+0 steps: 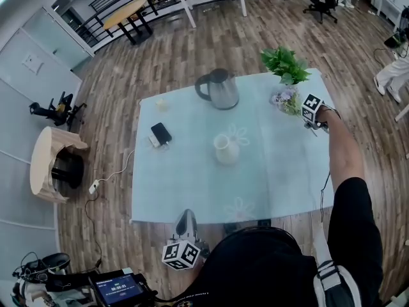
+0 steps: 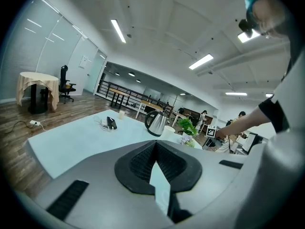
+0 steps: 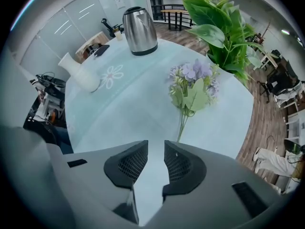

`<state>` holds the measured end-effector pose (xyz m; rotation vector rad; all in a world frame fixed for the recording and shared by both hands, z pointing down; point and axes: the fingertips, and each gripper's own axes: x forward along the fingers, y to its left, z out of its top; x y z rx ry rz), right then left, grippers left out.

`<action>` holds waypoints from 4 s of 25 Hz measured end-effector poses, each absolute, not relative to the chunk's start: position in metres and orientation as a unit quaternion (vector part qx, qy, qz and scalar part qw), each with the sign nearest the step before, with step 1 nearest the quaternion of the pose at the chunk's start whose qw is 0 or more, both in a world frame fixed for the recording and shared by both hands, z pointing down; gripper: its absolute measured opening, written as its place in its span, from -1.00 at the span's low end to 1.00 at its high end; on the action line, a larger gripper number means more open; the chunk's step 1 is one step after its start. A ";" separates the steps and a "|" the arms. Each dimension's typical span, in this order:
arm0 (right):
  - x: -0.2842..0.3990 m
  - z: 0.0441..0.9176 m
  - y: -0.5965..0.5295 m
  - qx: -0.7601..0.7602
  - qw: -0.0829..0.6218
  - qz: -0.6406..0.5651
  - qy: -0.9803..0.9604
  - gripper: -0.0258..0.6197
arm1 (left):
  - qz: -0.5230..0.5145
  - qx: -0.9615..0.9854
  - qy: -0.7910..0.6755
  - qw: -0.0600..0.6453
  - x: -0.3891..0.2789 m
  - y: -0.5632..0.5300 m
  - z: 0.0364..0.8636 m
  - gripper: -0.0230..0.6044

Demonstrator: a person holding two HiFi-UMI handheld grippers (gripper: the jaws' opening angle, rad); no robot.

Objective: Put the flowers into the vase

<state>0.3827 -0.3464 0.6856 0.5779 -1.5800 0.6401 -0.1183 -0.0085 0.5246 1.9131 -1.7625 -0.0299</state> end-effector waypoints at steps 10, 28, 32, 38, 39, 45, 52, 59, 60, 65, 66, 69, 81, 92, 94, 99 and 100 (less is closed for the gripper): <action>0.388 0.704 -0.374 0.239 0.624 0.283 -0.688 -0.59 | 0.002 0.694 -0.666 0.273 -0.109 -0.018 0.529 -0.91; 0.393 0.738 -0.398 0.243 0.625 0.312 -0.673 -0.59 | 0.023 0.684 -0.675 0.277 -0.102 -0.038 0.528 -0.91; 0.394 0.746 -0.404 0.251 0.623 0.321 -0.667 -0.59 | 0.025 0.679 -0.679 0.277 -0.105 -0.042 0.528 -0.91; 0.394 0.755 -0.411 0.260 0.621 0.326 -0.664 -0.59 | 0.031 0.677 -0.680 0.280 -0.105 -0.047 0.532 -0.91; 0.394 0.755 -0.411 0.261 0.620 0.327 -0.664 -0.59 | 0.032 0.677 -0.680 0.280 -0.105 -0.047 0.532 -0.91; 0.392 0.767 -0.419 0.263 0.618 0.326 -0.665 -0.59 | 0.034 0.675 -0.681 0.280 -0.104 -0.053 0.537 -0.91; 0.391 0.775 -0.420 0.263 0.620 0.332 -0.661 -0.59 | 0.039 0.673 -0.683 0.281 -0.103 -0.055 0.537 -0.91; 0.390 0.777 -0.420 0.263 0.626 0.334 -0.654 -0.59 | 0.037 0.669 -0.687 0.281 -0.104 -0.056 0.535 -0.91; 0.390 0.778 -0.420 0.263 0.626 0.335 -0.653 -0.59 | 0.037 0.669 -0.687 0.281 -0.103 -0.056 0.535 -0.91; 0.391 0.778 -0.422 0.267 0.623 0.337 -0.653 -0.59 | 0.037 0.668 -0.687 0.283 -0.103 -0.056 0.536 -0.91; 0.392 0.778 -0.422 0.270 0.623 0.337 -0.653 -0.59 | 0.037 0.668 -0.687 0.283 -0.102 -0.056 0.536 -0.91; 0.393 0.778 -0.422 0.274 0.622 0.338 -0.651 -0.59 | 0.038 0.669 -0.686 0.283 -0.102 -0.056 0.535 -0.91; 0.392 0.778 -0.423 0.277 0.620 0.340 -0.651 -0.59 | 0.038 0.669 -0.686 0.283 -0.102 -0.056 0.535 -0.91; 0.392 0.778 -0.421 0.277 0.619 0.340 -0.652 -0.59 | 0.038 0.670 -0.686 0.283 -0.102 -0.055 0.535 -0.91; 0.391 0.778 -0.421 0.277 0.619 0.340 -0.652 -0.59 | 0.038 0.669 -0.686 0.283 -0.102 -0.055 0.535 -0.91; 0.392 0.779 -0.423 0.278 0.621 0.337 -0.651 -0.60 | 0.037 0.669 -0.686 0.284 -0.102 -0.056 0.536 -0.91; 0.392 0.779 -0.423 0.278 0.621 0.337 -0.651 -0.60 | 0.037 0.669 -0.686 0.284 -0.102 -0.056 0.536 -0.91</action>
